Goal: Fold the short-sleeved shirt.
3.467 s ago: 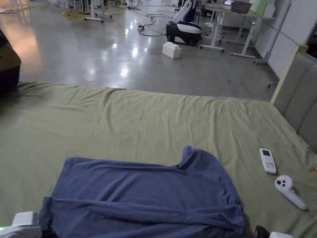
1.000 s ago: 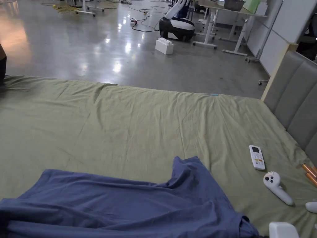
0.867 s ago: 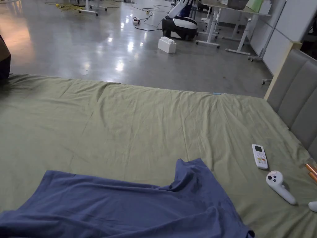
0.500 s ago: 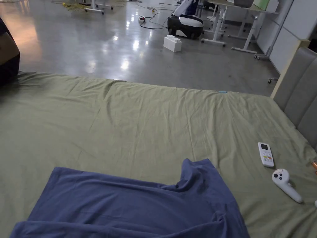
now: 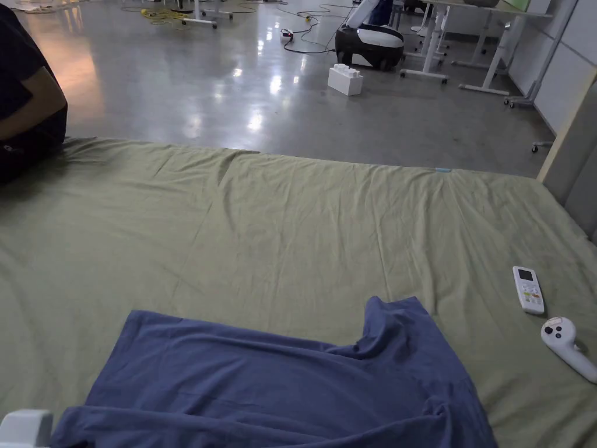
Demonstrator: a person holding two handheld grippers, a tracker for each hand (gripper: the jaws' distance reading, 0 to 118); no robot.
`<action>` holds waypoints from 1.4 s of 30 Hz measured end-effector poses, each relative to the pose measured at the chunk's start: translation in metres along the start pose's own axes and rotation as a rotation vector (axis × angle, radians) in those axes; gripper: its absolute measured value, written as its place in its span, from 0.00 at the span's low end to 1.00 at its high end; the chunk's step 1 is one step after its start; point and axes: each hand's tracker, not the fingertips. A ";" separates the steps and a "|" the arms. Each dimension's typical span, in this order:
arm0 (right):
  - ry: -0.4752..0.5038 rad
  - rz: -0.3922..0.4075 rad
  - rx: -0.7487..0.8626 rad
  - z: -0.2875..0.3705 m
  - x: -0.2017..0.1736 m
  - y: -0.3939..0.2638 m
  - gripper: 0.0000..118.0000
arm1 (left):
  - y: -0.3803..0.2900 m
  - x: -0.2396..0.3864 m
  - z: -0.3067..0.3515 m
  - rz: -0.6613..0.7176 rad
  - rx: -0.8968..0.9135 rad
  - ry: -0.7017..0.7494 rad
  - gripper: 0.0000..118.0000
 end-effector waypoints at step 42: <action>0.064 -0.145 0.547 -0.009 -0.058 0.094 0.00 | 0.174 -0.003 -0.120 0.002 0.005 -0.063 0.29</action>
